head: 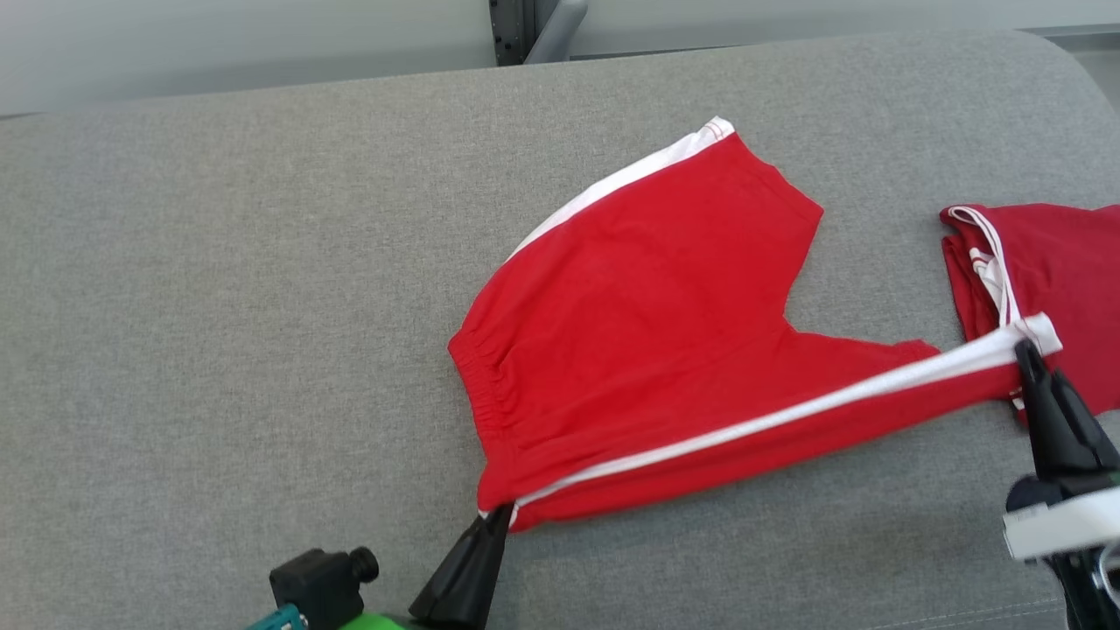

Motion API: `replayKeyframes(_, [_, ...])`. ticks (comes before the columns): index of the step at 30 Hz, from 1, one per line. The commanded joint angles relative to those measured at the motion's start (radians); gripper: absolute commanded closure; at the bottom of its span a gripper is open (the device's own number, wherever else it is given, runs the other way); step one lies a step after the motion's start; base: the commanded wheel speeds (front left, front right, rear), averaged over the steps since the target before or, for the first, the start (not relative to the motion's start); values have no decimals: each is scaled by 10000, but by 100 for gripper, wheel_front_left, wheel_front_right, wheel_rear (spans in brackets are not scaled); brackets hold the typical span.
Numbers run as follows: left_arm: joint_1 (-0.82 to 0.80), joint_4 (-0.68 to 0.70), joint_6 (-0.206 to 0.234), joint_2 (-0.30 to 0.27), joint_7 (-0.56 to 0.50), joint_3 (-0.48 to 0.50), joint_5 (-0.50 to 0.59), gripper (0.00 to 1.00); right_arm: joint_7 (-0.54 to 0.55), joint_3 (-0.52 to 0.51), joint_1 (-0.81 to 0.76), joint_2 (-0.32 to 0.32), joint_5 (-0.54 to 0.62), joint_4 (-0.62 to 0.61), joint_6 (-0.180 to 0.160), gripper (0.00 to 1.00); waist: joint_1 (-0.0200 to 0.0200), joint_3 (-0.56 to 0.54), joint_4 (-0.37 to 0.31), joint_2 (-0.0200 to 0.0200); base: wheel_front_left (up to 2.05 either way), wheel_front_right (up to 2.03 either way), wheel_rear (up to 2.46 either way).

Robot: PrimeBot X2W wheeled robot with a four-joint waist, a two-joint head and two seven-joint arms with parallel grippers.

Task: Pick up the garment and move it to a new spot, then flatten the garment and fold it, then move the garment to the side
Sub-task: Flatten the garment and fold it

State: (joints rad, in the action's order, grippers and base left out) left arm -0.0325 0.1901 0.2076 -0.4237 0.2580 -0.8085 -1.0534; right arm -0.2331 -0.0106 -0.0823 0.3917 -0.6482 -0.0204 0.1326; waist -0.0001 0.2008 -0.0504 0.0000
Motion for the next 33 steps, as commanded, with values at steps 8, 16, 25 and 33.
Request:
replayKeyframes(8, [-1425,-161,502,397,-346,688,-172,100,828,490,3139,-201,189,1204,-30,100,1,917,302,0,0,0,0])
replayKeyframes(16, [-3496,-1135,711,1321,-902,1053,-292,100,1222,1186,6247,28,98,3364,-28,100,1,1989,1168,0,0,0,0])
replayKeyframes(25, [-5586,-3420,492,2345,-1396,992,-257,100,1258,2343,8773,255,258,5776,-29,100,1,2553,1742,0,0,0,0])
replayKeyframes(33, [-6421,-4558,165,2734,-1490,858,-195,100,1158,3159,10023,439,202,7107,-27,100,1,2879,1782,0,0,0,0])
